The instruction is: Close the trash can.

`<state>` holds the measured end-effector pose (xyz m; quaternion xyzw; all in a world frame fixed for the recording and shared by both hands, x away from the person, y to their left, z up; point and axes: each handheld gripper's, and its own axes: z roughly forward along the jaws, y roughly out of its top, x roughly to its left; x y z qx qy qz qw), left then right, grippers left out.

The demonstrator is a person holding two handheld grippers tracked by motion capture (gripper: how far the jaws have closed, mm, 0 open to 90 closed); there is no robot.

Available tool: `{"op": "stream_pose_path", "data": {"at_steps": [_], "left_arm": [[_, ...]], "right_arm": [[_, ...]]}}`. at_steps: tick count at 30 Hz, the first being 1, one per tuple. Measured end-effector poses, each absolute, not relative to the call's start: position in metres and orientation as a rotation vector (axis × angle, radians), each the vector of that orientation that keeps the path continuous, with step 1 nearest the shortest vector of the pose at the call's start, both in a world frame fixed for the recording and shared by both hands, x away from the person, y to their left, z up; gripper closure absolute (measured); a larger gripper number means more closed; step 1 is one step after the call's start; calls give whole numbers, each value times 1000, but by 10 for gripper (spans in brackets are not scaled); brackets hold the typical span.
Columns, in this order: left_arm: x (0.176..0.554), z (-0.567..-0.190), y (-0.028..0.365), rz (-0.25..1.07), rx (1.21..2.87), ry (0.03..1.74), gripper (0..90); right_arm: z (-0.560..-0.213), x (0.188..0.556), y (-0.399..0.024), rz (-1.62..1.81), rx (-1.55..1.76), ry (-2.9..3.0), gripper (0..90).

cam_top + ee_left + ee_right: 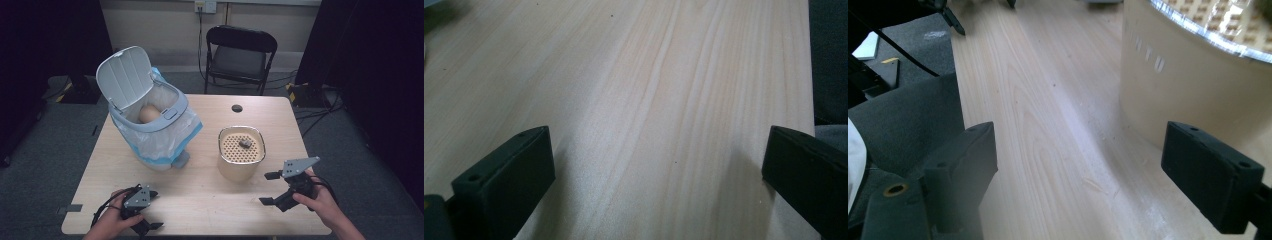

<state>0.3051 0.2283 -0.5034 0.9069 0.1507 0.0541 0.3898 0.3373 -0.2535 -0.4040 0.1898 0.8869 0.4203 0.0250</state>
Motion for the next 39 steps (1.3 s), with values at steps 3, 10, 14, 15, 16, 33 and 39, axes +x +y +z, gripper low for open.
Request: {"op": "stream_pose_path", "data": {"at_steps": [3, 10, 14, 15, 16, 33, 39], "left_arm": [[305, -503, 228, 138, 2304, 383, 0], [305, -503, 228, 139, 2307, 384, 0], [305, -503, 228, 139, 2307, 384, 0], [305, -503, 228, 139, 2308, 384, 0], [305, -503, 228, 139, 2307, 385, 0], [305, -503, 229, 142, 2311, 383, 0], [303, -503, 229, 148, 2310, 408, 0]], "right_arm": [[-415, 337, -254, 1261, 600, 2756, 142], [-441, 342, -252, 1216, 628, 2765, 143], [-454, 344, -251, 1194, 650, 2747, 142], [-457, 345, -251, 1189, 649, 2741, 142], [-459, 345, -251, 1187, 649, 2738, 142], [-492, 345, -255, 1067, 643, 2698, 143], [-497, 345, -258, 1108, 628, 2674, 132]]}}
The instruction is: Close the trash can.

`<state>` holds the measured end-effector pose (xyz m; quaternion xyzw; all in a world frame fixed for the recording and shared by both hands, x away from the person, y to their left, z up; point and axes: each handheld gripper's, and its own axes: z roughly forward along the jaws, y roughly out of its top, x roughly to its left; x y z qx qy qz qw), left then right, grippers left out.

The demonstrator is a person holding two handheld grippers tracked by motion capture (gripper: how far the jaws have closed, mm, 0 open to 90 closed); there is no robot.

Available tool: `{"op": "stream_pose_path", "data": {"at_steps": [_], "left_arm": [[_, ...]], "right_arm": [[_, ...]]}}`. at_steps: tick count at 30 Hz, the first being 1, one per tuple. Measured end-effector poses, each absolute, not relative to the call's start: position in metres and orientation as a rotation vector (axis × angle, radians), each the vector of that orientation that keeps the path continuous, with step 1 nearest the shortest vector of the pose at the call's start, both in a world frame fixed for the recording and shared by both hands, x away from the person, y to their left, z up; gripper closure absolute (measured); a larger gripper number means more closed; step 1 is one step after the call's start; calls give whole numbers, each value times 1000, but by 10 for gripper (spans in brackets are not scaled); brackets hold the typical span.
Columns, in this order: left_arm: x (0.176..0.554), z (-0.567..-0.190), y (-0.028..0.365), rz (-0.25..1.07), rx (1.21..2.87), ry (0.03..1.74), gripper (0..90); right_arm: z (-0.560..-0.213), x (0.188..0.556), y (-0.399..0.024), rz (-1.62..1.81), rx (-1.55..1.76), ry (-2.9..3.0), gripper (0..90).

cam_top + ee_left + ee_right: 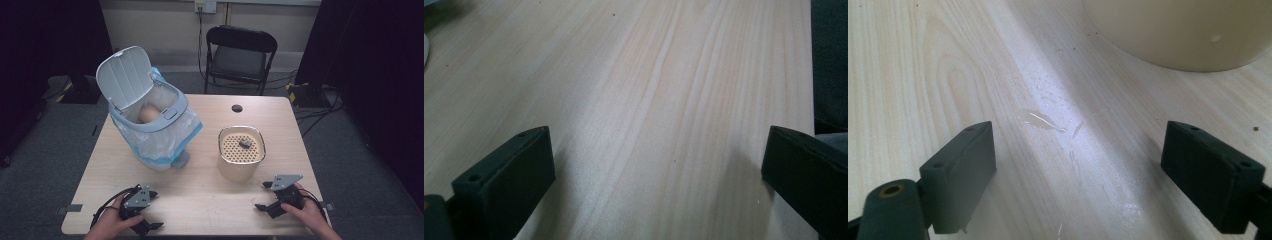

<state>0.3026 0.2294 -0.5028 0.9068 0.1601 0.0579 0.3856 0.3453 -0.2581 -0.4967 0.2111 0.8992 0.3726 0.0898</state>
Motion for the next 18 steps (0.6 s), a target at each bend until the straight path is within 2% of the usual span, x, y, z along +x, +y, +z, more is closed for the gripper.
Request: {"op": "stream_pose_path", "data": {"at_steps": [7, 12, 13, 18], "left_arm": [[302, -502, 237, 116, 2260, 481, 33], [303, -496, 244, 101, 2260, 556, 174], [304, -495, 244, 100, 2256, 573, 152], [303, -488, 249, 98, 2269, 587, 160]], "right_arm": [[-500, 344, -261, 1151, 640, 2645, 129], [-500, 344, -261, 1152, 638, 2648, 127], [-500, 344, -261, 1152, 637, 2648, 127], [-500, 344, -261, 1155, 637, 2647, 125]]}}
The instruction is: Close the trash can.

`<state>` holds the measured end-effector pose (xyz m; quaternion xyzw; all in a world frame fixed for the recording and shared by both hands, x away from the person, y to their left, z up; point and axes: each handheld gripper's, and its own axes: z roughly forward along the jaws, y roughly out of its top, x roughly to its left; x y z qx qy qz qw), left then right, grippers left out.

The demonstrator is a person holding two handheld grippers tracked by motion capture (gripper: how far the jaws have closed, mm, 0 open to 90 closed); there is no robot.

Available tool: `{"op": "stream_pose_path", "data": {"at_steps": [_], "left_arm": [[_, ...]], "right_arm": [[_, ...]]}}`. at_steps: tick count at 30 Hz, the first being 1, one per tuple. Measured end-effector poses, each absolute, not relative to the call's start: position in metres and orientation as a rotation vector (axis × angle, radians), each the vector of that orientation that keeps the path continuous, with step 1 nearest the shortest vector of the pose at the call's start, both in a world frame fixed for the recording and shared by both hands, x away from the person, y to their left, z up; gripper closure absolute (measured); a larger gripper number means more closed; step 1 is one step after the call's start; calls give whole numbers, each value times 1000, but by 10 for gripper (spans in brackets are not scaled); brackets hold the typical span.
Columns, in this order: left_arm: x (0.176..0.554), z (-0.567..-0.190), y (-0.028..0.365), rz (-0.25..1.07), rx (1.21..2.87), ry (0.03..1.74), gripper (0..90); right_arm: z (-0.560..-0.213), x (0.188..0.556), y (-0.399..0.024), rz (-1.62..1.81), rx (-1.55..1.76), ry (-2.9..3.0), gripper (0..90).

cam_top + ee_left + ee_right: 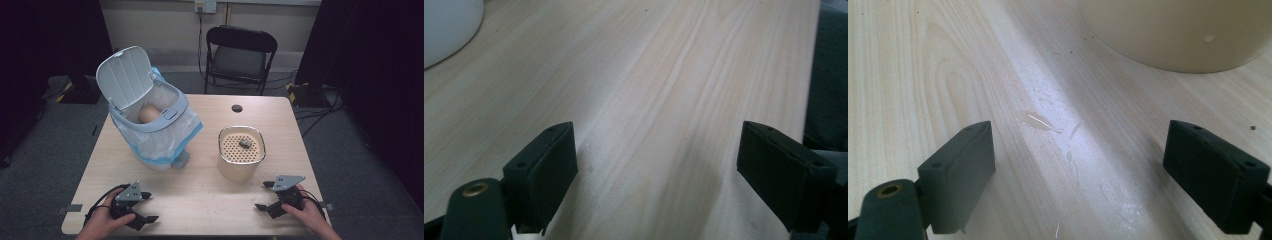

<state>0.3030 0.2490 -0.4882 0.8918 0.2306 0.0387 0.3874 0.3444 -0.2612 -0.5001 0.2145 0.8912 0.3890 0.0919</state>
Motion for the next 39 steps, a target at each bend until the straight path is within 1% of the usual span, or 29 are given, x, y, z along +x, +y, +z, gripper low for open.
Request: {"op": "stream_pose_path", "data": {"at_steps": [4, 8, 13, 14, 19, 24, 25, 27, 30, 35, 39], "left_arm": [[306, -478, 256, 117, 2239, 621, 159], [309, -463, 266, 124, 2180, 707, 159], [310, -448, 278, 126, 2168, 750, 159], [311, -439, 282, 129, 2170, 773, 159], [315, -418, 292, 122, 2171, 833, 159], [321, -393, 300, 136, 2184, 850, 159], [321, -393, 300, 136, 2184, 850, 159], [326, -378, 303, 145, 2182, 865, 159], [331, -365, 306, 154, 2191, 864, 159], [339, -347, 312, 160, 2177, 880, 160], [346, -334, 317, 189, 2172, 895, 160]], "right_arm": [[-500, 344, -261, 1155, 637, 2647, 125], [-500, 344, -261, 1154, 636, 2647, 125], [-500, 344, -261, 1150, 637, 2645, 124], [-500, 344, -261, 1150, 637, 2645, 123], [-500, 344, -261, 1150, 638, 2645, 123], [-500, 344, -261, 1150, 638, 2645, 123], [-500, 344, -261, 1150, 638, 2645, 123], [-500, 344, -261, 1150, 638, 2645, 123], [-500, 344, -261, 1150, 638, 2645, 123], [-500, 344, -261, 1150, 638, 2645, 123], [-500, 344, -261, 1150, 638, 2645, 123]]}}
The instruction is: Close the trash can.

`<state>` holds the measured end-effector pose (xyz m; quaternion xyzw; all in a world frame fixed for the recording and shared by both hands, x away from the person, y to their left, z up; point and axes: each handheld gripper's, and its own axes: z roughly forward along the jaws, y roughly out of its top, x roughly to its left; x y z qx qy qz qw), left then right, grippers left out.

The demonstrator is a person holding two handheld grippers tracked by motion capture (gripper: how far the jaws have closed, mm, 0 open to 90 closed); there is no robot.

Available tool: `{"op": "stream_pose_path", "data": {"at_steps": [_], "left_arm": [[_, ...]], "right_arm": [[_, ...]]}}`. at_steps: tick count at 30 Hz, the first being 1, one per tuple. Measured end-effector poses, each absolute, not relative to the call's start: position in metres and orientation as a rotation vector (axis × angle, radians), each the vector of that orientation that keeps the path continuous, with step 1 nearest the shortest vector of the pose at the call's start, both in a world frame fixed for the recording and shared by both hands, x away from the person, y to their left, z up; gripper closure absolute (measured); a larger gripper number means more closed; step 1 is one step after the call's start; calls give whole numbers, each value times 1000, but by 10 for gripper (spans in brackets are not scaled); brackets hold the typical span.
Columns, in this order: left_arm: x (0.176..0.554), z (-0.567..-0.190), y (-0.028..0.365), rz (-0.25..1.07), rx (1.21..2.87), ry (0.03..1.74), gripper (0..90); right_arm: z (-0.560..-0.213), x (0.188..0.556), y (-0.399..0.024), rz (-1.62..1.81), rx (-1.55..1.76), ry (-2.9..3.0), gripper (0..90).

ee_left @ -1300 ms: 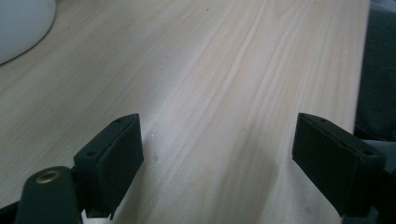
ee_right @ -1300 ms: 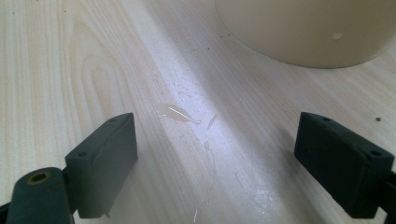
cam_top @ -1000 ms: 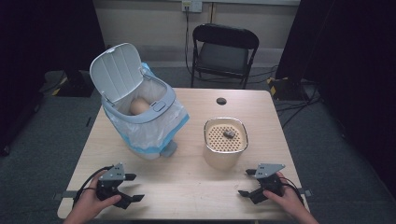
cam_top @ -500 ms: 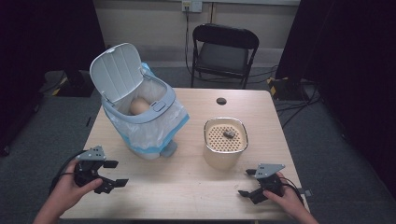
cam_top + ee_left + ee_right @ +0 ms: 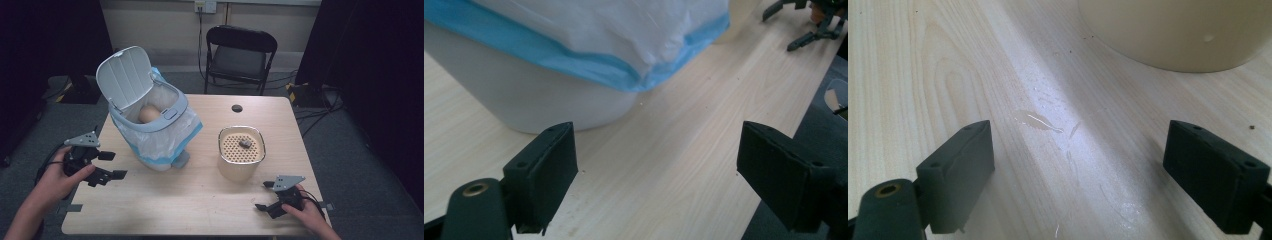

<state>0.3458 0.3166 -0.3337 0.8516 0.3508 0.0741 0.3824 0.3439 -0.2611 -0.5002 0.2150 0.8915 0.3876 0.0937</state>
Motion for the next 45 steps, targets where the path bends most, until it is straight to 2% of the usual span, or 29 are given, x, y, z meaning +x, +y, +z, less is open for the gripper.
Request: {"op": "stream_pose_path", "data": {"at_steps": [29, 45], "left_arm": [[398, -270, 327, 251, 2151, 959, 159], [428, -248, 338, 351, 2109, 1017, 160]], "right_arm": [[-500, 344, -261, 1151, 638, 2643, 123], [-500, 344, -261, 1152, 634, 2644, 123]]}}
